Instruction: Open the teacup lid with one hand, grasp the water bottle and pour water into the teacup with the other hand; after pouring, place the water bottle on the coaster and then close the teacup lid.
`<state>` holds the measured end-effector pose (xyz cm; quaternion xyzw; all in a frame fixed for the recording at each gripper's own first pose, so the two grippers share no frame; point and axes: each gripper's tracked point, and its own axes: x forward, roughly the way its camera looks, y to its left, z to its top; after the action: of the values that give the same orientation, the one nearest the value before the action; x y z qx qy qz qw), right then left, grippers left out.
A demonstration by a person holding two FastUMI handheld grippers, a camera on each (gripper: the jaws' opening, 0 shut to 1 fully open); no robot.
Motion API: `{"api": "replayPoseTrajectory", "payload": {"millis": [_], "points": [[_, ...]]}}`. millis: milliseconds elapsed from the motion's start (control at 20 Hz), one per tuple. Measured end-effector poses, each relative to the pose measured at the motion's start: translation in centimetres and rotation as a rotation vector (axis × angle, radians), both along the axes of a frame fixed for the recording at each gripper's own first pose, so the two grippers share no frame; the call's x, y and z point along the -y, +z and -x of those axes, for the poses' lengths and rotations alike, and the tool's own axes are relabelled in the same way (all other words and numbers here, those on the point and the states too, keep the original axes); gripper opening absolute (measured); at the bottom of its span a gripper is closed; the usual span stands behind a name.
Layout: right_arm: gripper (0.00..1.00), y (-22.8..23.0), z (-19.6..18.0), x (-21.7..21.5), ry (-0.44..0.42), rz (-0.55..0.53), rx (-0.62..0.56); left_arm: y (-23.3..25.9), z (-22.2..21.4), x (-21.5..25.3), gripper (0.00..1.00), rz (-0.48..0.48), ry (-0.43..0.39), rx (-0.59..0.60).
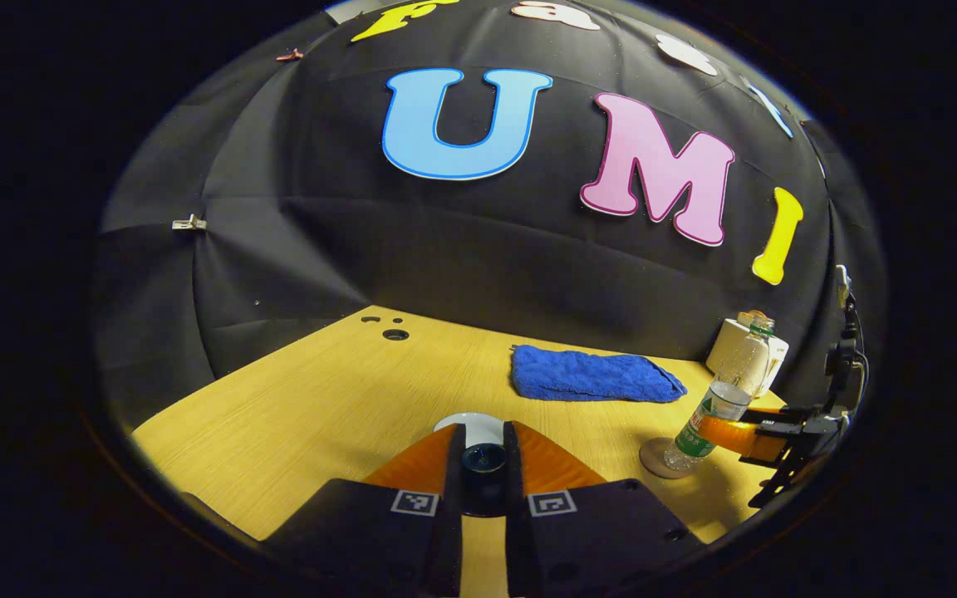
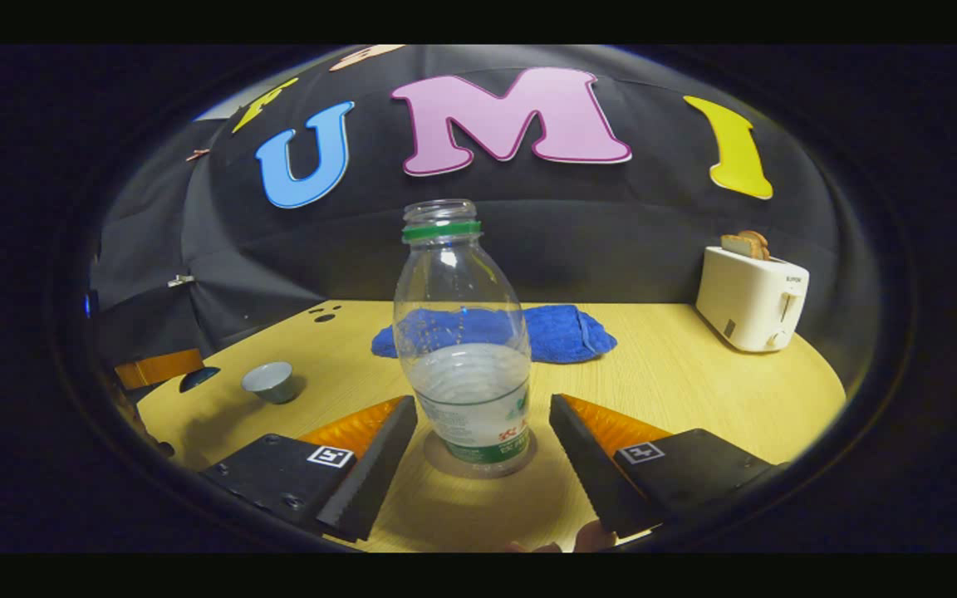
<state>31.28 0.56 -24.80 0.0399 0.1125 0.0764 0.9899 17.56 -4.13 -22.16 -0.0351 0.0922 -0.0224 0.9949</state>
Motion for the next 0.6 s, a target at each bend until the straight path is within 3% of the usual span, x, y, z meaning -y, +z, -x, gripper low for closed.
{"api": "replayPoseTrajectory", "payload": {"millis": [600], "points": [[0.99,1.0,5.0,3.3,-0.057,0.013,-0.027,-1.7,-6.3,-0.4,0.25,-0.042,-0.027,0.018]]}}
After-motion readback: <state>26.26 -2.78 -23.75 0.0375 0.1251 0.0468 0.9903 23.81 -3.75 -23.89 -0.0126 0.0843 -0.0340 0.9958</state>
